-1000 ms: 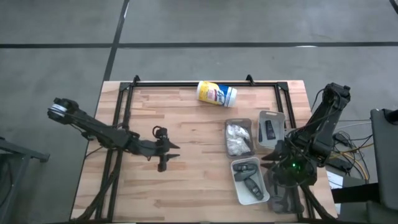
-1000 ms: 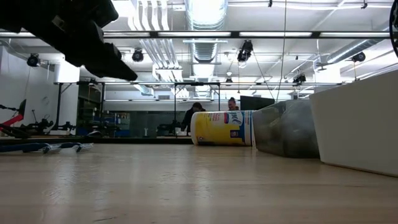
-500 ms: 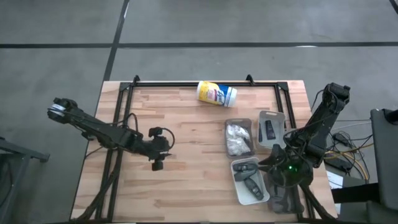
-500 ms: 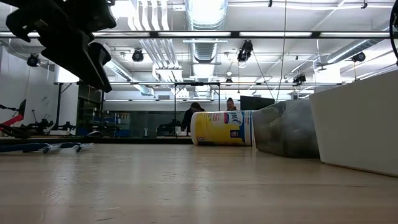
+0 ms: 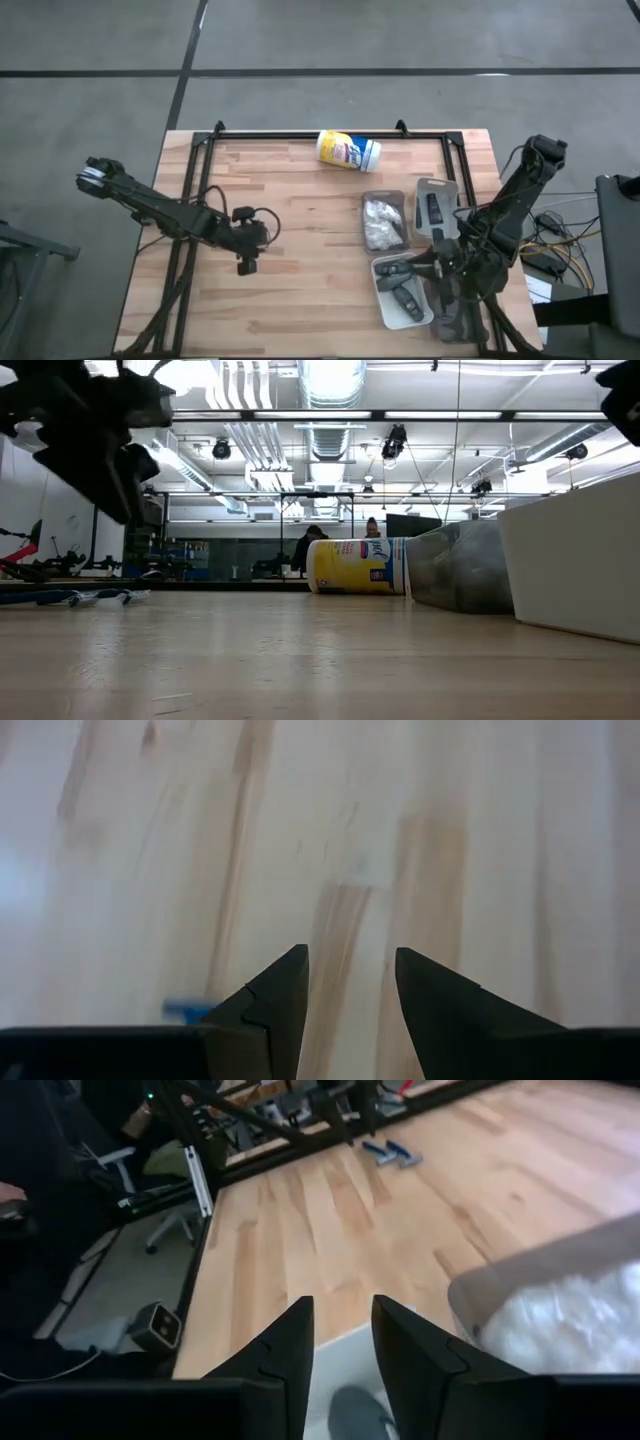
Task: Pick & Place Travel size toiletries
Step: Put the bottom razor into the bottom black bin
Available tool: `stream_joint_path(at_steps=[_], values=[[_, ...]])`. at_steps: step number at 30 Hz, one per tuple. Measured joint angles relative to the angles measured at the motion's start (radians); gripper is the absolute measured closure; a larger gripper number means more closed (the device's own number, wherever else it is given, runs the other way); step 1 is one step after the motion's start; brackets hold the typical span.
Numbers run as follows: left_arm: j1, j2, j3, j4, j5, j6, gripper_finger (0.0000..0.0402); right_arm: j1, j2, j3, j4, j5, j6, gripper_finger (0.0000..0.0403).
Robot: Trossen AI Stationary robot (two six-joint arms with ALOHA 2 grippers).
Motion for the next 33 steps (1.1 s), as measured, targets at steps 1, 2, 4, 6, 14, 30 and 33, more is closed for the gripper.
stream_joint_path(at_steps=[1,2,4,6,14,30,33], values=[[-0.001,0.0,0.0,-0.027,0.0,-0.021,0.0245,-0.008,0.007,0.0,0.021,0.0,-0.03,0.03],[-0.002,0.0,0.0,-0.058,0.0,-0.04,0.0245,-0.016,0.015,0.0,0.039,0.0,-0.053,0.0298],[-0.003,0.0,0.0,-0.133,0.0,-0.082,0.0245,-0.034,0.034,0.0,0.059,0.0,-0.081,0.0293],[-0.003,0.0,0.0,-0.219,-0.002,-0.134,0.0245,-0.051,0.056,-0.001,0.063,-0.001,-0.089,0.0288],[-0.003,0.0,-0.041,-0.346,-0.008,-0.272,0.0245,-0.103,0.145,-0.001,0.07,-0.006,-0.075,0.0267],[-0.003,0.0,-0.226,-0.221,0.037,-0.377,0.0245,-0.11,0.182,0.051,0.07,-0.034,-0.178,0.0237],[-0.003,-0.003,-0.244,-0.195,0.043,-0.377,0.0246,-0.11,0.182,0.06,0.07,-0.033,-0.197,0.0234]])
